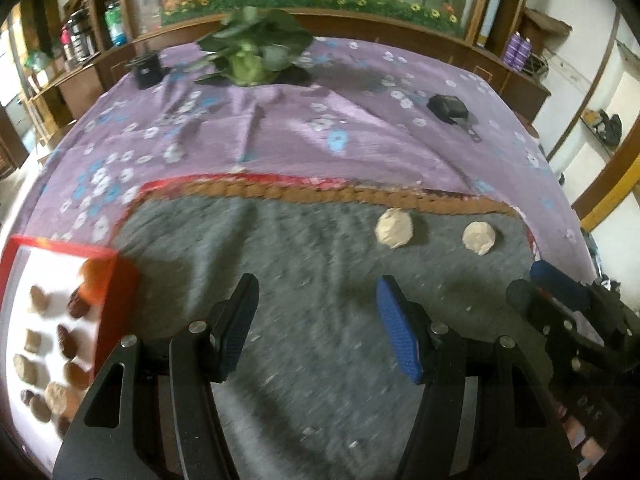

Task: Organize fruits
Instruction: 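Move both grippers back over the felt toward the two cream blocks, then grasp a cream block with the left gripper while the right gripper grasps another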

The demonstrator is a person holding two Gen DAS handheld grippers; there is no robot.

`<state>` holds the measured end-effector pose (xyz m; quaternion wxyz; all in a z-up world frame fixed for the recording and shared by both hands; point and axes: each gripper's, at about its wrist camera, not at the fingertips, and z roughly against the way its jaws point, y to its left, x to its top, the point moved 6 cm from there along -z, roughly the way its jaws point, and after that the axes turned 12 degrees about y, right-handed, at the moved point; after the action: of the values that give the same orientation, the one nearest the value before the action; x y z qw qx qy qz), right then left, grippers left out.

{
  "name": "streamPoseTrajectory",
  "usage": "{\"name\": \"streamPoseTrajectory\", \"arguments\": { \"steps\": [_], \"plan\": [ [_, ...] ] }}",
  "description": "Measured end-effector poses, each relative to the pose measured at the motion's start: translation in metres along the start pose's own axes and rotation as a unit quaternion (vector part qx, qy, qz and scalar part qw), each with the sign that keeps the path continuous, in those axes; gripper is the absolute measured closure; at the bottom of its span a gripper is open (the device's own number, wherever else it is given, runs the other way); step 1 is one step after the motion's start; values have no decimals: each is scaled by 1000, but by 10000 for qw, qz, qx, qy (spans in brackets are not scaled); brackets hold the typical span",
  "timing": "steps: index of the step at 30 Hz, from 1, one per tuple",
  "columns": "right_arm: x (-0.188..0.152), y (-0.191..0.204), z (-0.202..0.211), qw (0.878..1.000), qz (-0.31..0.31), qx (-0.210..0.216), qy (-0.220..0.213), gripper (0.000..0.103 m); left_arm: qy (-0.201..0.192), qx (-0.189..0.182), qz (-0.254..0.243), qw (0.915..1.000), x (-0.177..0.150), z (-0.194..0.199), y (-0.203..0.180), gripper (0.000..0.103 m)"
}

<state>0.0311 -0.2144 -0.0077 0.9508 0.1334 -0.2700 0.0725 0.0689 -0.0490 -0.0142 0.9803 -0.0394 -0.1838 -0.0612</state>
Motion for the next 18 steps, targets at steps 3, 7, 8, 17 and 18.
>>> {"name": "streamPoseTrajectory", "arguments": {
  "steps": [3, 7, 8, 17, 18],
  "plan": [
    [1, -6, -1, 10000, -59, 13, -15, 59, 90, -48, -131, 9999, 8, -11, -15, 42],
    [0, -13, -2, 9998, -143, 96, -31, 59, 169, 4, -198, 9997, 19, -24, -27, 42],
    [-1, -15, -2, 9998, -161, 109, -38, 59, 173, 5, -184, 9997, 22, -27, -28, 42],
    [2, -18, -3, 9998, -162, 99, 35, 59, 151, 8, -369, 9992, 37, -45, -36, 42],
    [5, -16, -3, 9999, -91, 69, 51, 59, 141, 26, -409, 9991, 37, -45, -36, 42]
  ]
}}
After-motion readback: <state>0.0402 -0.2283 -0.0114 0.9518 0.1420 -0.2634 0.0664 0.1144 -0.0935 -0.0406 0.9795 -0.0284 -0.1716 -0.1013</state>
